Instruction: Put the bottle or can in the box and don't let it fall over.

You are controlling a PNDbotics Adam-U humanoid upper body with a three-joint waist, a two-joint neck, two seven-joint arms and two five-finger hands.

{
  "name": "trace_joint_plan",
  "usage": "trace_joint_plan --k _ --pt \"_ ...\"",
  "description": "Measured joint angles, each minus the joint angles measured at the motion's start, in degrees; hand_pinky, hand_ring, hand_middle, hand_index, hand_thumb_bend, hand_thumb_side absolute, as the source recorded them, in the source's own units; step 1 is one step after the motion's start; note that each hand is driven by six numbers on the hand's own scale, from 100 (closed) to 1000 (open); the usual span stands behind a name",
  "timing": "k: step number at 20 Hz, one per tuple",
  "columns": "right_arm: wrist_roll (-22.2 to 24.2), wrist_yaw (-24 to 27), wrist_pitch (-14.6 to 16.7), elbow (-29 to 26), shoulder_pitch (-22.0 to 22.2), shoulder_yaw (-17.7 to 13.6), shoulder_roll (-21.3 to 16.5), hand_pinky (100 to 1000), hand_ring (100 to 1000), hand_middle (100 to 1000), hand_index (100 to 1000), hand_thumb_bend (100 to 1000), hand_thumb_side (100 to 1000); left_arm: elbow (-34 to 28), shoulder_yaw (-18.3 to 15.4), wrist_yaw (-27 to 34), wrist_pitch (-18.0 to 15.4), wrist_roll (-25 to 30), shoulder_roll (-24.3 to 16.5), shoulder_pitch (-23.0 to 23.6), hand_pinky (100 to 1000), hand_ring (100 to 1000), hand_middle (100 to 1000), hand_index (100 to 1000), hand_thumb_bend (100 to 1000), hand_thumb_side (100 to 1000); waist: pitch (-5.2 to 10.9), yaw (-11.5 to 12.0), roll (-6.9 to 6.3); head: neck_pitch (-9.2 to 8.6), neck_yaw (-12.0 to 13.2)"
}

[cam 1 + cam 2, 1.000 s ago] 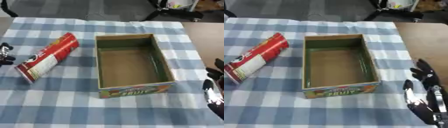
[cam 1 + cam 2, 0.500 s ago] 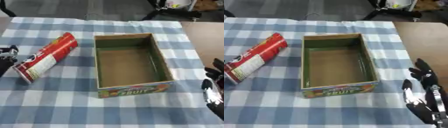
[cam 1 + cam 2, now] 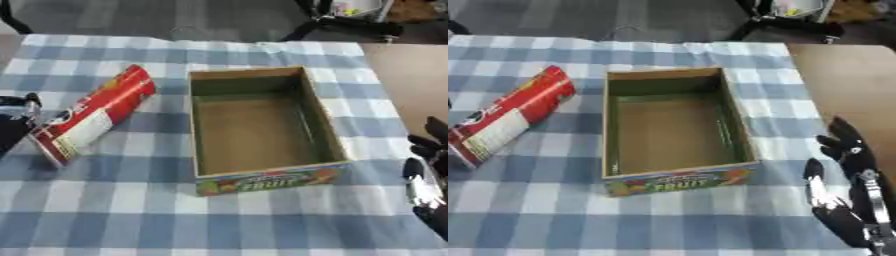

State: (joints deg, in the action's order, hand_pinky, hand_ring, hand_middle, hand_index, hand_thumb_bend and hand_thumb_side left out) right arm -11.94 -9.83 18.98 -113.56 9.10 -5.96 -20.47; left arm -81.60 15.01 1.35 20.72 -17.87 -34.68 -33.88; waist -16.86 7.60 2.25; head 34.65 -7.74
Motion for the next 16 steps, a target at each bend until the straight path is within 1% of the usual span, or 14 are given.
trace_joint_plan --k 4,8,11,16 --pt "0.1 0.0 -0.1 0.0 0.0 0.0 0.0 864 869 1000 940 100 469 0.0 0.0 -0.7 0.2 1.2 0.0 -0.1 780 662 767 728 227 660 0.00 0.1 0.00 -0.01 0.0" --pt "0.1 0.0 -0.1 0.0 0.0 0.0 0.0 864 868 1000 939 100 472 0.0 0.0 -0.6 -0.8 3.9 0.5 -0.3 810 704 782 746 224 678 0.00 0.1 0.00 -0.02 -0.1" --pt "0.2 0.0 -0.2 0.0 0.0 0.0 0.0 864 867 1000 939 100 472 0.0 0.2 -0.7 -1.5 6.4 0.5 -0.4 830 730 792 761 210 636 0.00 0.1 0.00 -0.03 -0.2" --pt "0.2 0.0 -0.2 0.0 0.0 0.0 0.0 864 866 1000 938 100 473 0.0 0.3 -1.3 -1.6 9.4 0.5 -0.8 847 754 803 770 176 493 0.00 0.0 0.00 -0.04 -0.2"
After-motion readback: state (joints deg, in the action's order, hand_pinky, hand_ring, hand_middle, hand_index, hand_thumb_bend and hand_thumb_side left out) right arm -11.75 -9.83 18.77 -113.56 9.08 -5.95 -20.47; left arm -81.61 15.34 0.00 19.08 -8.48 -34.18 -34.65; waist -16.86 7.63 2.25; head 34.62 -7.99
